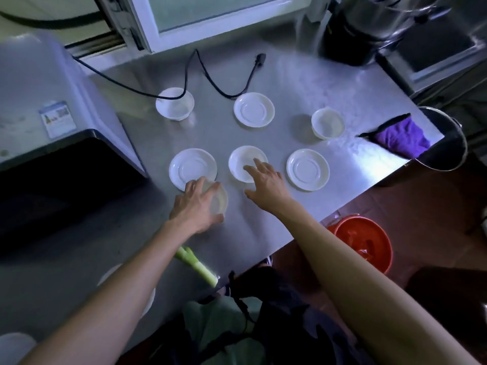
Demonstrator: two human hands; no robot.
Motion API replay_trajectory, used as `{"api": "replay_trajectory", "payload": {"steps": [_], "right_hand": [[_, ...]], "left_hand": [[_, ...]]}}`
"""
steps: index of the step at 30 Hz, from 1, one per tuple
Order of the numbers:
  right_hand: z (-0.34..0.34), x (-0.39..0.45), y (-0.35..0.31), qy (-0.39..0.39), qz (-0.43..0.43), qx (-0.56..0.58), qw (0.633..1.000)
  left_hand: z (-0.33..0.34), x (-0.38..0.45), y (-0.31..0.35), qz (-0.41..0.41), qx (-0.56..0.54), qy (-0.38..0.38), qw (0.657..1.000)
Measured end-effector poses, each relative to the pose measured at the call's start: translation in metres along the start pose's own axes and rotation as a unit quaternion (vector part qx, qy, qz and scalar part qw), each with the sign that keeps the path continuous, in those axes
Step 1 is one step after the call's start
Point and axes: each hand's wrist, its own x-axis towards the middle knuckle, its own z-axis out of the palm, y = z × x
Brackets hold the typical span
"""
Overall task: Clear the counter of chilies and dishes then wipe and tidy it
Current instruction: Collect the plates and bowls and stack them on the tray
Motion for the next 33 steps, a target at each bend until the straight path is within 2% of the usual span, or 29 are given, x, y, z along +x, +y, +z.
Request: {"api": "replay_trajectory", "payload": {"steps": [5, 8, 17, 23, 33], "right_hand": [[0.002, 0.045, 0.01, -0.055, -0.051, -0.071, 0.995], [0.002, 0.064, 0.019, -0.057, -0.097, -0.109, 0.988], [0.004, 0.105, 0.031, -0.121, -0.188, -0.123, 0.967], [0.004, 0.109, 0.016, -0.098, -0.245, -0.115, 0.958], [0.018, 0.061, -0.063, -0.082, -0.372, -0.107, 0.918]], "left_hand": [[-0.003, 0.009, 0.004, -0.078, -0.032, 0.004, 0.996], [-0.002, 0.009, 0.013, -0.127, -0.032, -0.004, 0.991], [0.006, 0.006, 0.039, -0.255, -0.101, 0.01, 0.962], [0.014, -0.02, 0.041, -0.312, -0.141, 0.034, 0.939], [0.012, -0.109, 0.026, -0.393, -0.146, 0.104, 0.902]]}}
